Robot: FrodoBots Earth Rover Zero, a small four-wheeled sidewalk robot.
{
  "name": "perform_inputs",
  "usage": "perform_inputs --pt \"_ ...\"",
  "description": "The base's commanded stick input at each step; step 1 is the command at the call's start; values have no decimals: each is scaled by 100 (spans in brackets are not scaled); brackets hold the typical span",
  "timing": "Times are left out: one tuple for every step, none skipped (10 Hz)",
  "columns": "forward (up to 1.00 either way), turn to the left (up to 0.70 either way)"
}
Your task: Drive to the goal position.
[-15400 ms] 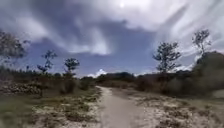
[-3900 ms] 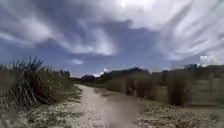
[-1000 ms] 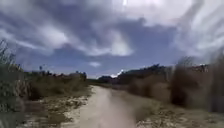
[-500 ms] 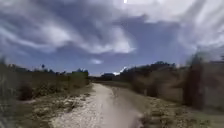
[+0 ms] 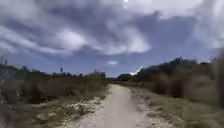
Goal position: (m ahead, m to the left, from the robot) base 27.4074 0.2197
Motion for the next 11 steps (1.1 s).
perform_inputs --pt "85 0" --pt "85 0" --pt "85 0" --pt "85 0" --pt "85 0" --pt "85 0" --pt "85 0" --pt "85 0" --pt "85 0" --pt "85 0" --pt "85 0"
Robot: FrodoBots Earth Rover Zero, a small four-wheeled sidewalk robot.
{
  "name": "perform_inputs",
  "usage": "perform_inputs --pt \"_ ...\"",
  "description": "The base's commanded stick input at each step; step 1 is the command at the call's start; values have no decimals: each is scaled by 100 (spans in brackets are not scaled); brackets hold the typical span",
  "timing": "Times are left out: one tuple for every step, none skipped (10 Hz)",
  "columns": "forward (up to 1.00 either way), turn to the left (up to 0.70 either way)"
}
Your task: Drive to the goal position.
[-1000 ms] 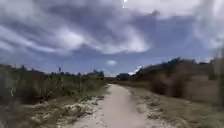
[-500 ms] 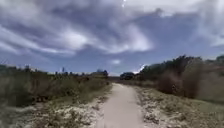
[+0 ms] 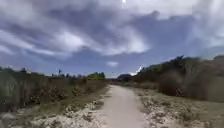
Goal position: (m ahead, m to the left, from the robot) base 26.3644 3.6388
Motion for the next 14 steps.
perform_inputs --pt "85 0" --pt "85 0" --pt "85 0" --pt "85 0" --pt "85 0" --pt "85 0" --pt "85 0" --pt "85 0" --pt "85 0" --pt "85 0" --pt "85 0" --pt "85 0" --pt "85 0" --pt "85 0"
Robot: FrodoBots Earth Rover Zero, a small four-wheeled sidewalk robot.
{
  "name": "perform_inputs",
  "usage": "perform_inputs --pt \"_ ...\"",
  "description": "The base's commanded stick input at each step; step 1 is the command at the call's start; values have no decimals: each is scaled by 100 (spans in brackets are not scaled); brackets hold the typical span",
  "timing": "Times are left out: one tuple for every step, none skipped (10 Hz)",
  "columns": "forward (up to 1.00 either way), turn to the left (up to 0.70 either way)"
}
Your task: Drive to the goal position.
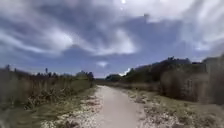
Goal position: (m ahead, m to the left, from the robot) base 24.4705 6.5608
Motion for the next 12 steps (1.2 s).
perform_inputs --pt "85 0" --pt "85 0" --pt "85 0" --pt "85 0" --pt "85 0" --pt "85 0" --pt "85 0" --pt "85 0" --pt "85 3" --pt "85 19" --pt "85 34" --pt "85 30"
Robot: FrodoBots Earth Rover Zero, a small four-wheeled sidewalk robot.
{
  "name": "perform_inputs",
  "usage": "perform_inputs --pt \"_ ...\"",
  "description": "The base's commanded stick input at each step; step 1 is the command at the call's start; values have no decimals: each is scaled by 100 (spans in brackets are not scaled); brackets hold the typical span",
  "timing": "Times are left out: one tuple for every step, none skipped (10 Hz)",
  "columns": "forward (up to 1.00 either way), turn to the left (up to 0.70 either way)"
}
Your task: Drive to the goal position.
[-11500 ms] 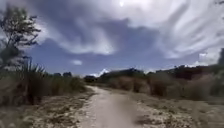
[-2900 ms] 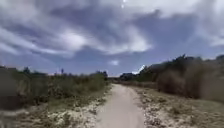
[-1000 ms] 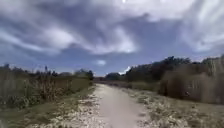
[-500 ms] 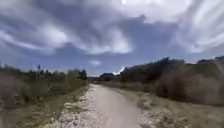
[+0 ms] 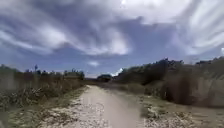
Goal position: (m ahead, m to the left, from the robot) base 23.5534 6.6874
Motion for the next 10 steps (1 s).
perform_inputs --pt "85 11" --pt "85 0" --pt "85 21" --pt "85 34" --pt "85 8" --pt "85 0" --pt "85 0" --pt "85 0" --pt "85 0" --pt "85 0"
